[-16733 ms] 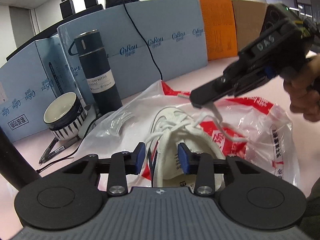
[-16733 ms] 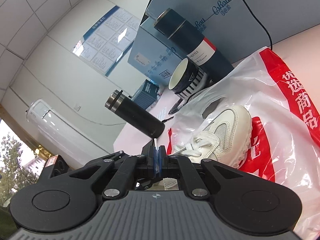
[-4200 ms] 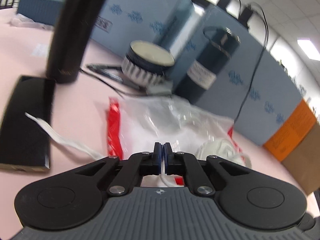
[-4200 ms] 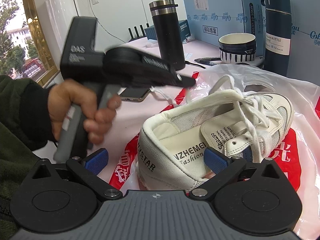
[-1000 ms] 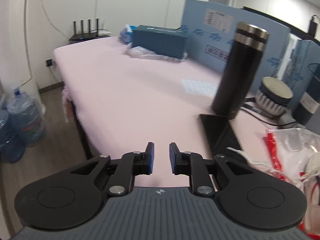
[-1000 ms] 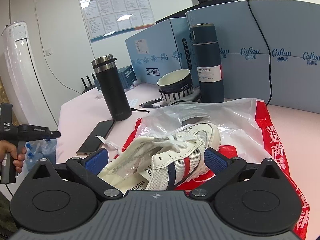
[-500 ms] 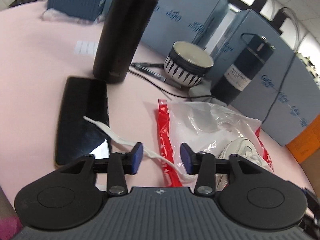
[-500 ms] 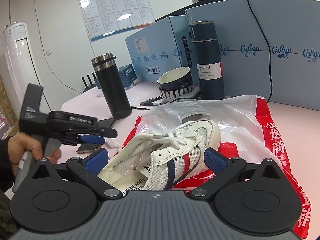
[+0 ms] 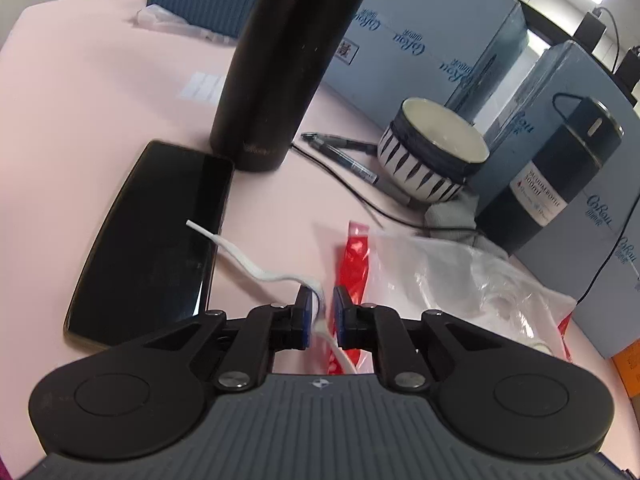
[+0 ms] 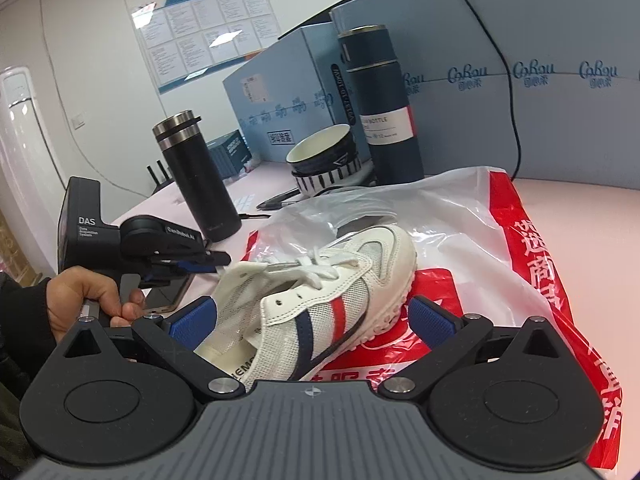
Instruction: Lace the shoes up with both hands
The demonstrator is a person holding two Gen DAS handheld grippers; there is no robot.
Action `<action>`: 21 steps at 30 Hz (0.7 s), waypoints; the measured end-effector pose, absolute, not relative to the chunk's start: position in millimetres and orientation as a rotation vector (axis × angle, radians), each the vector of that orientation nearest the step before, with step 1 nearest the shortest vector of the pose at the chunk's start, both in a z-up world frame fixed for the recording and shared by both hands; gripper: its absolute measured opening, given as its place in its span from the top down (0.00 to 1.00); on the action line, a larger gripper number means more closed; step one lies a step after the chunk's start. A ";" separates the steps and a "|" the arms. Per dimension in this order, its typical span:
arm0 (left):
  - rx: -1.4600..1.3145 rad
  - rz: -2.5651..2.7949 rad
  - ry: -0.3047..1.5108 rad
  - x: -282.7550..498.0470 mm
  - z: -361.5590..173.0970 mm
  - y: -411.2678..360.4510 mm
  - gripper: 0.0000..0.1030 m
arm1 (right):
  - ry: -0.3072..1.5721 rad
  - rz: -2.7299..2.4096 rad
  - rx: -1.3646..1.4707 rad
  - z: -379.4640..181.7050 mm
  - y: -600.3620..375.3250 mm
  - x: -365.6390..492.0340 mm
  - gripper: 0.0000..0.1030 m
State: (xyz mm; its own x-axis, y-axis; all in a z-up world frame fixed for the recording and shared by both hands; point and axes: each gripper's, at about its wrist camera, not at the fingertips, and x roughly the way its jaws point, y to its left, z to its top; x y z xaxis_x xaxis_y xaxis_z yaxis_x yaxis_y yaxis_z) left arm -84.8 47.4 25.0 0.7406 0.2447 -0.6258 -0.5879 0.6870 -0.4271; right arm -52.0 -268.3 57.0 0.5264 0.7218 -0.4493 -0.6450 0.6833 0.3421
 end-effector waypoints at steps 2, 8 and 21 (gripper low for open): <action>-0.637 0.449 0.527 -75.1 36.3 50.0 0.91 | 0.609 0.810 0.157 55.3 -269.5 -50.3 0.00; -0.411 0.094 0.438 -46.5 84.1 28.8 0.91 | 0.615 0.827 0.149 54.6 -266.9 -50.1 0.00; 0.300 -0.516 0.637 -43.8 89.4 -58.7 0.91 | 0.623 0.808 0.166 53.5 -270.2 -49.2 0.00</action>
